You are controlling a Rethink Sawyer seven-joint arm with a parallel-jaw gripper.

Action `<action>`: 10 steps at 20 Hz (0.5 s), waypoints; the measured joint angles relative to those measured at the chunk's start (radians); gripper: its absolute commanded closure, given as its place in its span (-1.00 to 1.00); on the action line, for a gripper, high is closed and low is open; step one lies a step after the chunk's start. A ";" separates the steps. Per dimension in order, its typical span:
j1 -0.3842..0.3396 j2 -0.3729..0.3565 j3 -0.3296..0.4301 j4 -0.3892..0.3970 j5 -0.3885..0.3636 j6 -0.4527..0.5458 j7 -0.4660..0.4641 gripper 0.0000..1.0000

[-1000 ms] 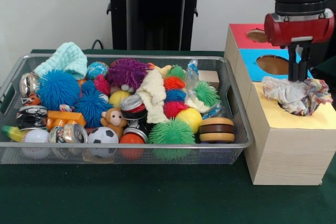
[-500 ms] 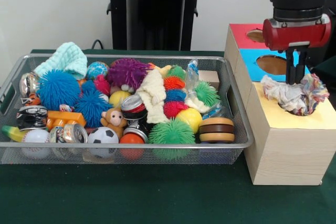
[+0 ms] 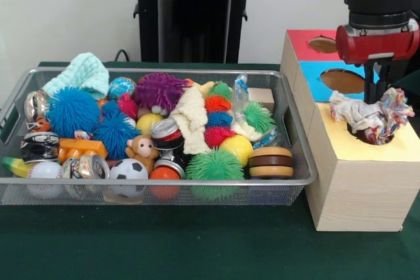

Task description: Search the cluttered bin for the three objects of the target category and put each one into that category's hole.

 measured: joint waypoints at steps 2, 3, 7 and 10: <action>0.002 0.001 0.000 0.000 0.005 0.000 0.000 1.00; 0.003 0.001 0.000 0.000 0.008 0.000 0.000 1.00; 0.003 0.002 0.000 0.003 0.014 -0.001 0.000 1.00; 0.003 0.004 0.000 0.007 0.014 -0.022 0.000 1.00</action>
